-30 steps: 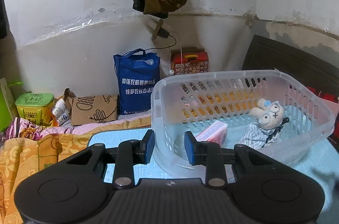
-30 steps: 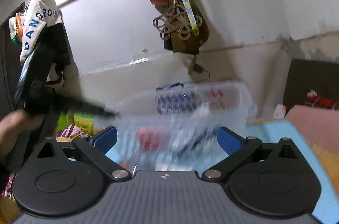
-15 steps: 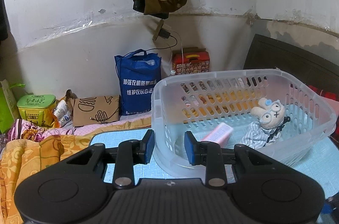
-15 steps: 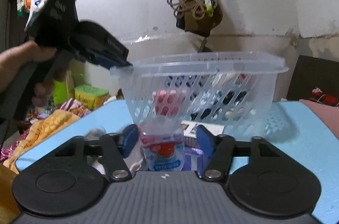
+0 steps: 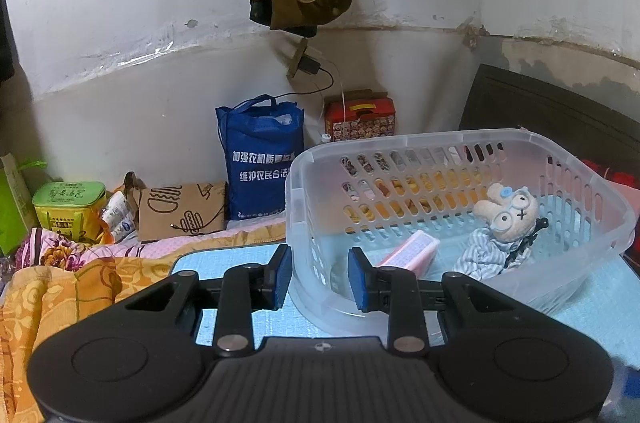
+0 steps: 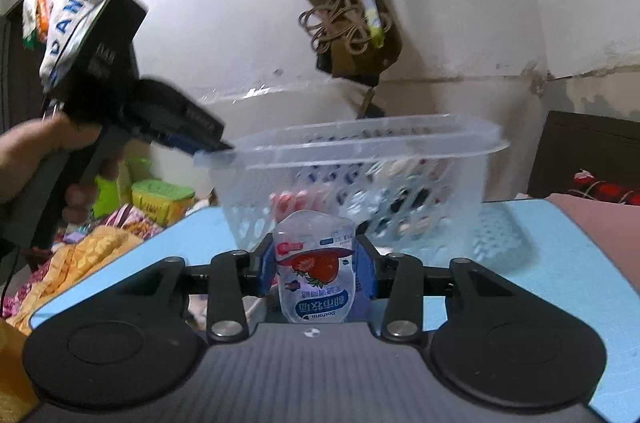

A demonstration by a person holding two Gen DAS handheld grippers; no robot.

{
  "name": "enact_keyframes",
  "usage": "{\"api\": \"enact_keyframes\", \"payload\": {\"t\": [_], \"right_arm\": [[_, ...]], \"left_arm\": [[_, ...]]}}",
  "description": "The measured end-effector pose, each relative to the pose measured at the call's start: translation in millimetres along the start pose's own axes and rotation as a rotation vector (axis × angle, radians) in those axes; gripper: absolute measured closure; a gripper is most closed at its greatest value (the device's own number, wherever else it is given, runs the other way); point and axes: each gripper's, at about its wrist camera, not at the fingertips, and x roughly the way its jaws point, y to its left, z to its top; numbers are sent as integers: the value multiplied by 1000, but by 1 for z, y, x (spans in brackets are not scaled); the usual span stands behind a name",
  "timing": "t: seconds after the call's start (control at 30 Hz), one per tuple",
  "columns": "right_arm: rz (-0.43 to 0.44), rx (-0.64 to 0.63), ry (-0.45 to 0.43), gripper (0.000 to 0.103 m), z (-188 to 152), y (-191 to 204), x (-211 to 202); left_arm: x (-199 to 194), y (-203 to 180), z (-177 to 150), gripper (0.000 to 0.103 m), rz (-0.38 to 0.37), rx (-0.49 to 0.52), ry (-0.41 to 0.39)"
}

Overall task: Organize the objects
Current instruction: 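Grasp the white-and-red milk drink bottle with the right gripper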

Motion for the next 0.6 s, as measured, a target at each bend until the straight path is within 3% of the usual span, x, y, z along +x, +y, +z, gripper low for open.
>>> {"api": "enact_keyframes", "payload": {"t": [0.6], "right_arm": [[-32, 108, -56, 59, 0, -37, -24]], "left_arm": [[1, -2, -1, 69, 13, 8, -3]]}}
